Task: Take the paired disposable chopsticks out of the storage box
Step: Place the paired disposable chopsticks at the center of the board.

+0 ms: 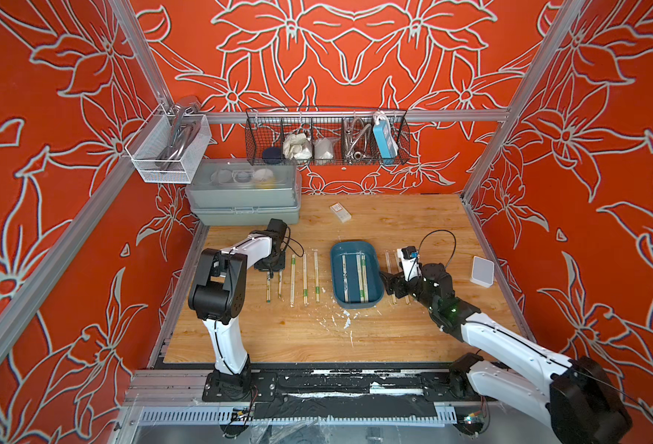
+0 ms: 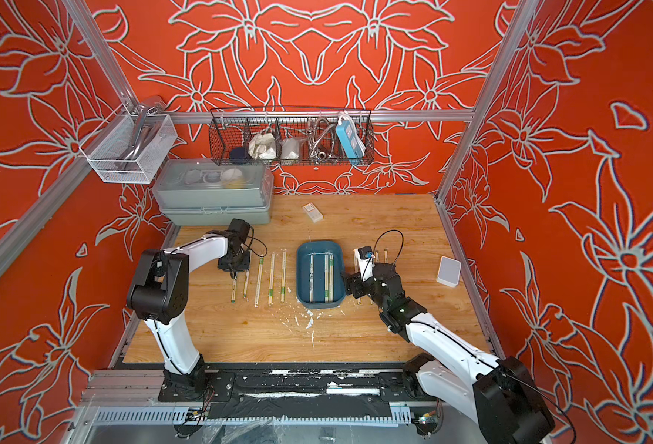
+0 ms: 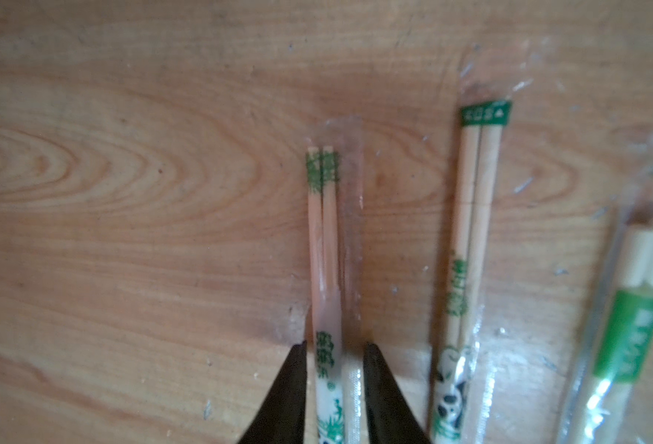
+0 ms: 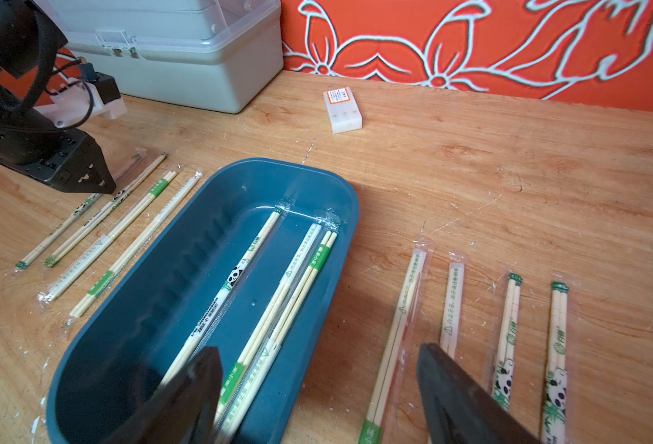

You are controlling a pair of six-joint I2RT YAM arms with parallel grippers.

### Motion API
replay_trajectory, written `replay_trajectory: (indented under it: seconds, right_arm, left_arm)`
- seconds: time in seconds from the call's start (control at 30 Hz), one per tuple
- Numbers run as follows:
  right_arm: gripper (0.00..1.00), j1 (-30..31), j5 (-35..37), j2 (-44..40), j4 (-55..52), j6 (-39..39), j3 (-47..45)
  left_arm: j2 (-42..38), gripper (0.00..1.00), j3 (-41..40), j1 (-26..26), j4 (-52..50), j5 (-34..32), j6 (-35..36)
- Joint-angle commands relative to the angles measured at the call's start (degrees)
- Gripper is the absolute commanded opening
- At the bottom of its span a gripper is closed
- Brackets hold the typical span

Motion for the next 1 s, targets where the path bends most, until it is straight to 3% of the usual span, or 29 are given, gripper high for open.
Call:
replay_trajectory:
  seconds: [0.0, 0.27, 0.43, 0.67, 0.8, 0.97]
  right_arm:
    - [0.85, 0.44, 0.34, -0.45, 0.16, -0.24, 0.59]
    - [0.84, 0.53, -1.36, 1.27, -1.27, 0.87, 2.44]
    - [0.79, 1.58, -0.29, 4.19, -10.74, 4.98, 9.70]
    - [0.63, 7.59, 4.81, 15.90, -31.35, 7.34, 27.69]
    - [0.55, 8.90, 7.52, 22.40, -39.21, 9.54, 35.66]
    - [0.50, 10.07, 9.59, 29.11, -45.41, 9.74, 43.21]
  left_arm:
    - [-2.75, 0.36, -0.08, 0.35, -0.39, 0.05, -0.20]
    - [-13.13, 0.49, -3.06, -0.86, 1.21, 4.00, -2.67]
    - [-24.99, 0.53, -9.53, -2.47, 7.49, 7.28, -6.13]
    - [-45.95, 0.59, -27.70, -7.71, 26.27, 18.34, -4.95]
    - [-55.95, 0.62, -37.62, -12.62, 35.09, 23.34, -2.20]
    - [-64.89, 0.64, -47.22, -14.28, 40.49, 29.10, 0.88]
